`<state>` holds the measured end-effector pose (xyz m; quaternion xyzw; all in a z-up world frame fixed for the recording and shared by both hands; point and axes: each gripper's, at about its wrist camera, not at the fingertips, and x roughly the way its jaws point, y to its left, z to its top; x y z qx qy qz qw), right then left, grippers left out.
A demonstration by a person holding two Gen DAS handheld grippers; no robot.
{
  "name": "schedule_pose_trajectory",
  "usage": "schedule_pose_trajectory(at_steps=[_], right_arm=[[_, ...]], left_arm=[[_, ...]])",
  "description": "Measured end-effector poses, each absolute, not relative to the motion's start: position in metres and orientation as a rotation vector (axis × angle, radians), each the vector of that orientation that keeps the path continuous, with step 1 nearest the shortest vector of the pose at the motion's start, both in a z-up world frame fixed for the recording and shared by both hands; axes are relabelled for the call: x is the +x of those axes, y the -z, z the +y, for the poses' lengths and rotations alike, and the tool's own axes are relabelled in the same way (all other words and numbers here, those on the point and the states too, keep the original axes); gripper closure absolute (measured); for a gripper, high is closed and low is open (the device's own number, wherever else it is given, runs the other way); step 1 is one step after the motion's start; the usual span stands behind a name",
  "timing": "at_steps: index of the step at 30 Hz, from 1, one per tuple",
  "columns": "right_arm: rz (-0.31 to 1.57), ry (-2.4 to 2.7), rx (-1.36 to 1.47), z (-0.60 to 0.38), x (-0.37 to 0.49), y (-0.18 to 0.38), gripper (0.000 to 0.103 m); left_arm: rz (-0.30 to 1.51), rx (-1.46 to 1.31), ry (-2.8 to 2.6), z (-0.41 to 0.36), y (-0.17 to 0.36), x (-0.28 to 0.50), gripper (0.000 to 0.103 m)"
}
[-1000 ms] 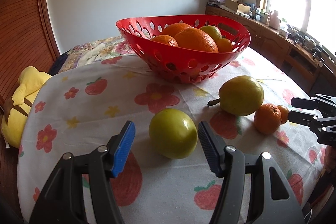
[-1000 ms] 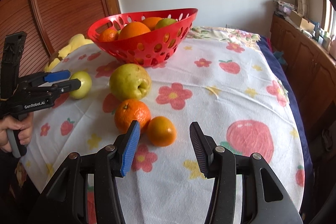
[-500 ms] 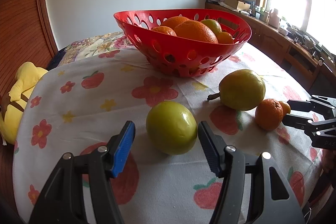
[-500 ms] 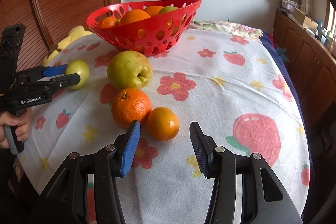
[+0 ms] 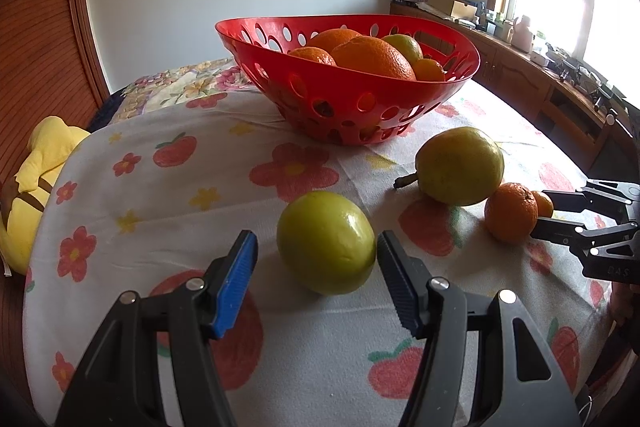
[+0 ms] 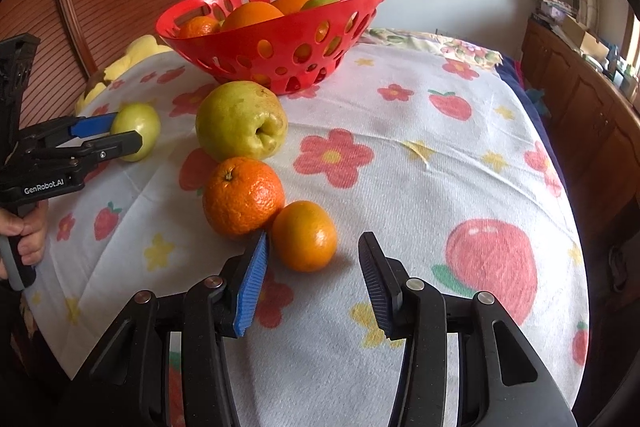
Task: Organize fruits
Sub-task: 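Move right tool to a small orange while left tool approaches a green lime, then close right tool on the small orange while left tool grasps the green lime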
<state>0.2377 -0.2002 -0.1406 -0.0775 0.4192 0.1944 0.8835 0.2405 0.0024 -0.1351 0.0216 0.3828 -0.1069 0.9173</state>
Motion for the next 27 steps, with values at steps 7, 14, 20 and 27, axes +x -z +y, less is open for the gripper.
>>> schedule_pose_trajectory(at_steps=[7, 14, 20, 27], right_arm=[[0.861, -0.424, -0.184, -0.193, 0.234, 0.140, 0.070], [0.853, -0.421, -0.179, -0.198, 0.227, 0.138, 0.071], [0.855, -0.418, -0.151, -0.204, 0.222, 0.139, 0.071], [0.851, -0.440, -0.132, -0.207, 0.219, 0.138, 0.071]], left_arm=[[0.792, 0.047, 0.219, 0.002, 0.136, 0.241, 0.041], [0.801, 0.045, 0.221, 0.002, 0.137, 0.243, 0.041], [0.821, 0.027, 0.226, 0.004, 0.140, 0.247, 0.041], [0.853, -0.011, 0.225, 0.007, 0.141, 0.255, 0.041]])
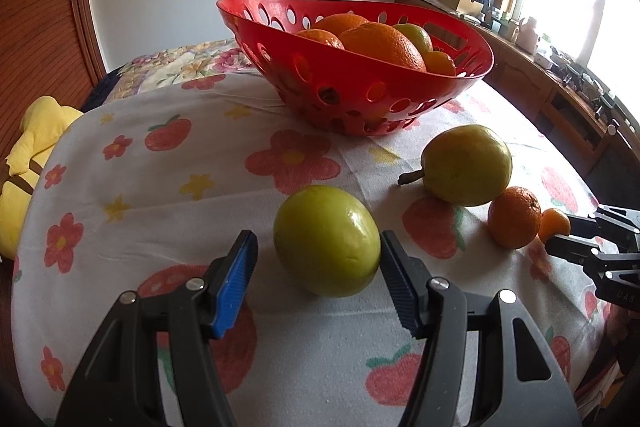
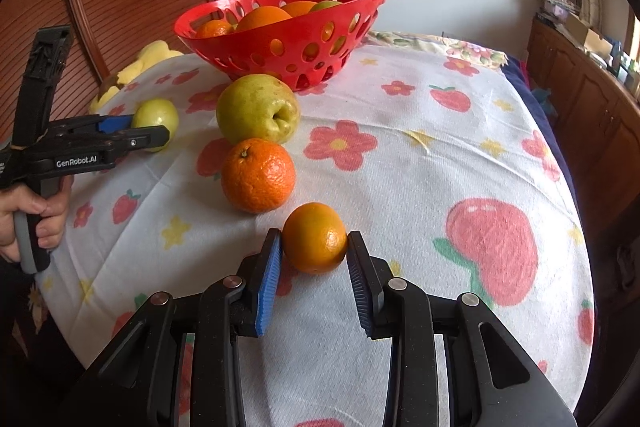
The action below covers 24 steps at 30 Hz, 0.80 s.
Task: Organize fruits
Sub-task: 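Close right tool on the small orange while left tool grasps the green lime, then lift the small orange and lime and carry both over the red basket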
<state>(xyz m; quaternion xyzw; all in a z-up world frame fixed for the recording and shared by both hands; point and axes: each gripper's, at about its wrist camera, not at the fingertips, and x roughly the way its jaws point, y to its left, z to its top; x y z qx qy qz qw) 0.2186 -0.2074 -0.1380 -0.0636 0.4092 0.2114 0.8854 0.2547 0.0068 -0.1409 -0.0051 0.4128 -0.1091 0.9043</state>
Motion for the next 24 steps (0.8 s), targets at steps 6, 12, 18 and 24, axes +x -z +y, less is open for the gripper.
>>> schedule_pose_trajectory(at_steps=[6, 12, 18, 24], right_arm=[[0.841, -0.449, -0.114, -0.212, 0.218, 0.134, 0.071], [0.829, -0.450, -0.097, -0.219, 0.216, 0.128, 0.071], [0.810, -0.451, -0.086, -0.222, 0.216, 0.119, 0.071], [0.767, -0.461, -0.087, -0.220, 0.211, 0.105, 0.071]], left_arm=[[0.857, 0.026, 0.239, -0.001, 0.139, 0.257, 0.050], [0.850, 0.035, 0.247, -0.006, 0.132, 0.253, 0.050], [0.824, 0.042, 0.265, -0.012, 0.114, 0.242, 0.050], [0.781, 0.052, 0.280, -0.019, 0.094, 0.231, 0.050]])
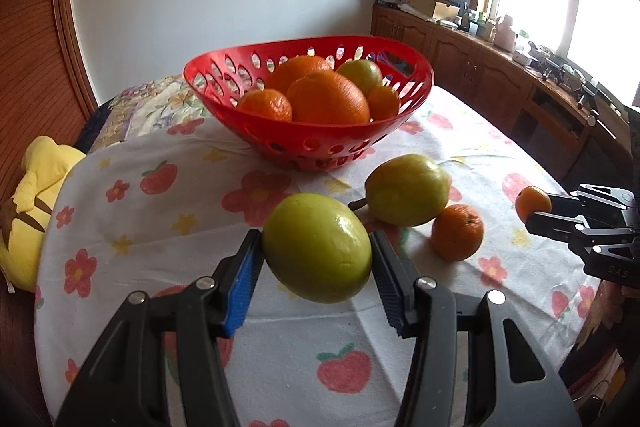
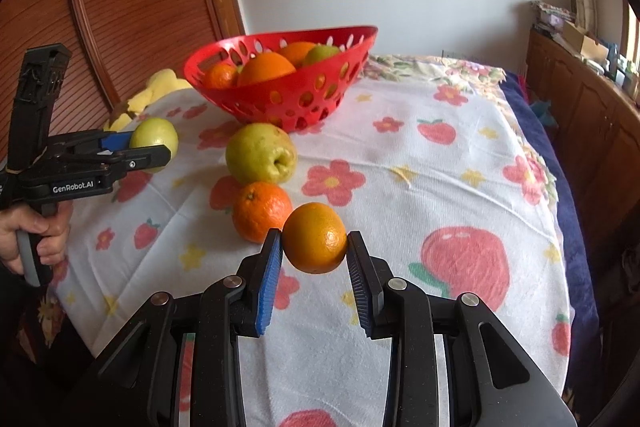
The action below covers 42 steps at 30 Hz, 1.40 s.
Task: Organize fruits
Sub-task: 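Lift the small orange and lime and carry both over the red basket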
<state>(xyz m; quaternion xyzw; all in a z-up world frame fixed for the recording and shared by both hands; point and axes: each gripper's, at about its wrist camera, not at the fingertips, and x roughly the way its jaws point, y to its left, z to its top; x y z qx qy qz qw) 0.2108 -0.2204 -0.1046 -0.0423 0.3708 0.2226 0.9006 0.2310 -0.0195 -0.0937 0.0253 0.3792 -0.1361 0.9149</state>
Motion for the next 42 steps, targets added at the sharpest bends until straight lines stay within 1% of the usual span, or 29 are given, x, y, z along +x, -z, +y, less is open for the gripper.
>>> schedule_pose_trajectory(at_steps=[12, 24, 30, 42], right_arm=[[0.694, -0.473, -0.120, -0.208, 0.214, 0.068, 0.071], [0.650, -0.505, -0.151, -0.186, 0.260, 0.032, 0.071], [0.651, -0.525, -0.178, -0.172, 0.298, 0.030, 0.071], [0.702, -0.556, -0.210, -0.152, 0.390, 0.047, 0.071]], left_arm=[[0.690, 0.029, 0.313, -0.021, 0.052, 0.227, 0.050], [0.663, 0.019, 0.334, -0.017, 0.034, 0.265, 0.050], [0.660, 0.012, 0.326, -0.010, 0.032, 0.299, 0.050], [0.677, 0.012, 0.300, 0.000, 0.041, 0.347, 0.050]])
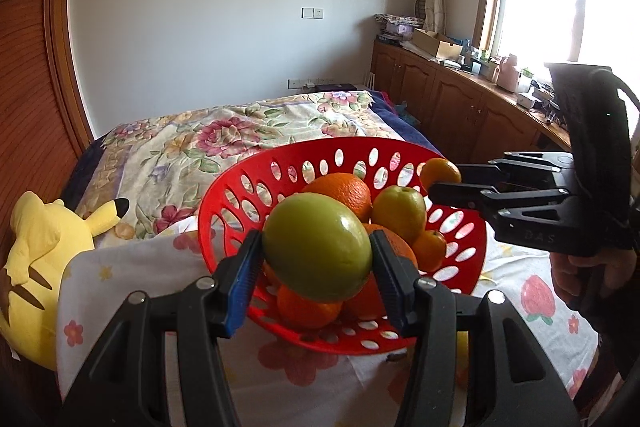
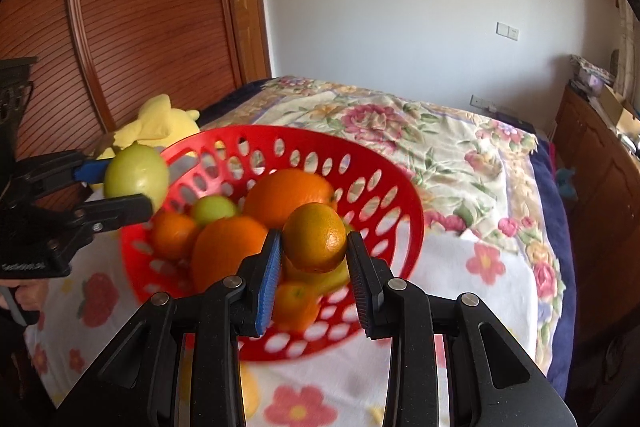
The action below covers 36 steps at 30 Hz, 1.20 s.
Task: Organize fruits
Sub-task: 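Lift the small orange and lime and carry both over the red basket, then open right tool to drop the small orange while left tool releases the lime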
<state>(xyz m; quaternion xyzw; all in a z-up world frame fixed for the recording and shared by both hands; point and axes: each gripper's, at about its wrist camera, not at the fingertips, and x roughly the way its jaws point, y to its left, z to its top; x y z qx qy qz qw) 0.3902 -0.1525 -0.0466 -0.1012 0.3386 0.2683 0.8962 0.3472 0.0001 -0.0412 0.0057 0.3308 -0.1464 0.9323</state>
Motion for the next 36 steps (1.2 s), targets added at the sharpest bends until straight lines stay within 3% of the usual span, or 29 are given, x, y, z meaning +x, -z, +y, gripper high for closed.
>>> schedule_pose_trajectory(at_steps=[15, 36], right_arm=[[0.751, -0.534, -0.257, -0.142, 0.443, 0.067, 0.071], [0.730, -0.543, -0.201, -0.159, 0.415, 0.058, 0.065]], left_arm=[[0.695, 0.035, 0.285, 0.002, 0.046, 0.381, 0.050], [0.740, 0.050, 0.262, 0.000, 0.053, 0.411, 0.050]])
